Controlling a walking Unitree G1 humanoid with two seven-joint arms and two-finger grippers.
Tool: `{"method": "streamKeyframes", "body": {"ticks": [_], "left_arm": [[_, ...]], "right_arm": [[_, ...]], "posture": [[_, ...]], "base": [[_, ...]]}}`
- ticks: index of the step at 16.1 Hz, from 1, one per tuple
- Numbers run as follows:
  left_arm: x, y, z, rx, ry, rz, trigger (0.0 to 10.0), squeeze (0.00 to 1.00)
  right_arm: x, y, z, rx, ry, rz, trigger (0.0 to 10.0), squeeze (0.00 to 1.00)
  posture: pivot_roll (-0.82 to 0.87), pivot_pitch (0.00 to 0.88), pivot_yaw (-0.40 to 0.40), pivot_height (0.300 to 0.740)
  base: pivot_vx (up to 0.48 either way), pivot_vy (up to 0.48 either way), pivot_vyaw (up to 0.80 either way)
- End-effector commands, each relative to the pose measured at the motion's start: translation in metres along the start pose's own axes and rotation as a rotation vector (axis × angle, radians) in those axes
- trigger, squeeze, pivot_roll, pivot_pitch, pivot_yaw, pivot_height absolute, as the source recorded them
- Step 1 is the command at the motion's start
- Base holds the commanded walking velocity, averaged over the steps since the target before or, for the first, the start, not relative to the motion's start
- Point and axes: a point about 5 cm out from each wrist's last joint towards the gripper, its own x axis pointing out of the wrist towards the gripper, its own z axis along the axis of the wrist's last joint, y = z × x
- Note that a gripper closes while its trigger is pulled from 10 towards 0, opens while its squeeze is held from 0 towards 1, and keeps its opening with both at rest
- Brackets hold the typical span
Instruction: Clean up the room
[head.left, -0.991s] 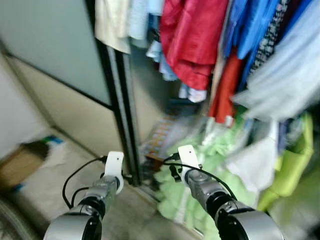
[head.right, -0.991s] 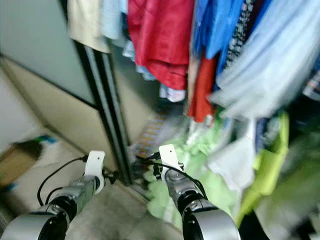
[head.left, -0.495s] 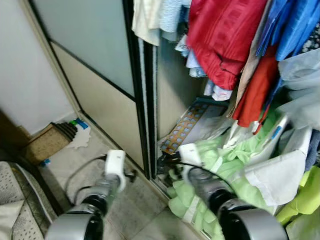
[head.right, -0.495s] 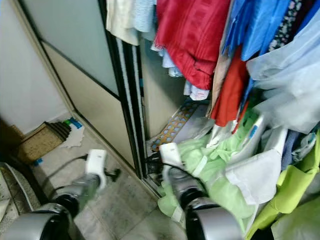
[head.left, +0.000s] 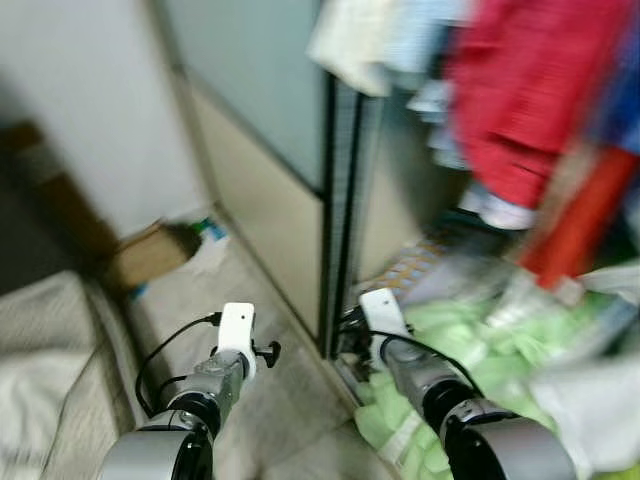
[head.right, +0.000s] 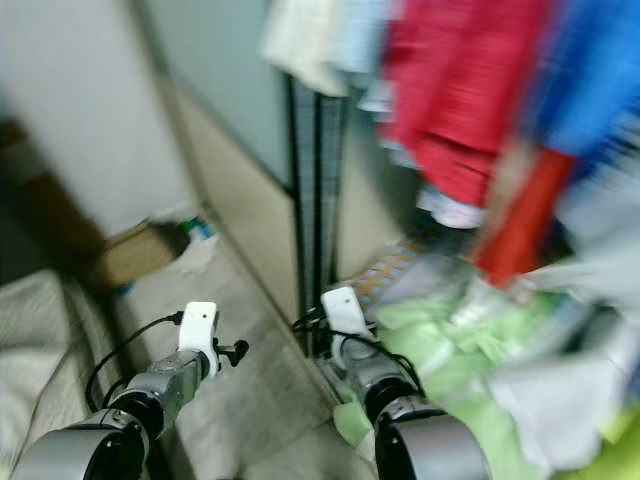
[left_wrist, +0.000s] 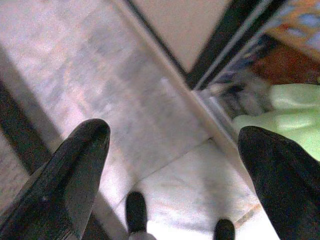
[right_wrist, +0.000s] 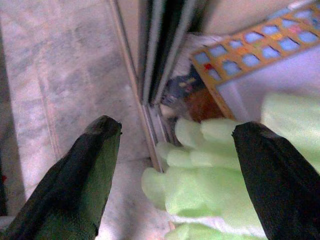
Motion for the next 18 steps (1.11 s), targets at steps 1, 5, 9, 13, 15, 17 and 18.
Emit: {"method": "streamKeyframes", "body": {"ticks": [1,5,9,13,15,17,18], "left_arm": [[0.000,0.005,0.000,-0.002,0.004,0.010,10.0,0.00],[-0.002,0.014,-0.004,-0.074,-0.004,0.046,10.0,0.00],[-0.003,0.020,-0.011,-0.098,0.006,0.067,10.0,0.00],[-0.003,0.016,-0.013,-0.071,0.018,0.055,10.0,0.00],[-0.002,0.013,-0.011,-0.057,0.016,0.045,10.0,0.00],[-0.002,0.011,-0.010,-0.042,0.016,0.036,10.0,0.00],[-0.001,0.009,-0.009,-0.034,0.016,0.031,10.0,0.00]], "right_arm": [[0.000,0.007,-0.001,0.018,0.002,0.015,10.0,0.00],[0.000,0.016,-0.003,-0.038,0.014,0.053,10.0,0.00],[-0.001,0.029,0.001,-0.091,-0.002,0.098,10.0,0.00],[-0.001,0.030,0.001,-0.120,-0.008,0.102,10.0,0.00],[-0.001,0.026,-0.001,-0.117,-0.003,0.091,10.0,0.00],[-0.001,0.023,-0.002,-0.112,-0.001,0.081,10.0,0.00],[-0.001,0.021,-0.002,-0.108,-0.001,0.074,10.0,0.00]], "posture": [[-0.04,0.021,-0.024,0.740],[0.00,0.026,-0.095,0.740],[0.02,0.035,-0.112,0.740],[0.01,0.032,-0.080,0.740],[0.00,0.024,-0.066,0.740],[-0.01,0.021,-0.054,0.740],[-0.01,0.023,-0.049,0.740]], "base": [[0.000,0.000,0.00],[0.000,0.000,0.00],[0.000,0.000,0.00],[0.000,0.000,0.52],[0.000,0.000,0.80],[0.000,0.000,0.80],[0.000,0.000,0.80]]}}
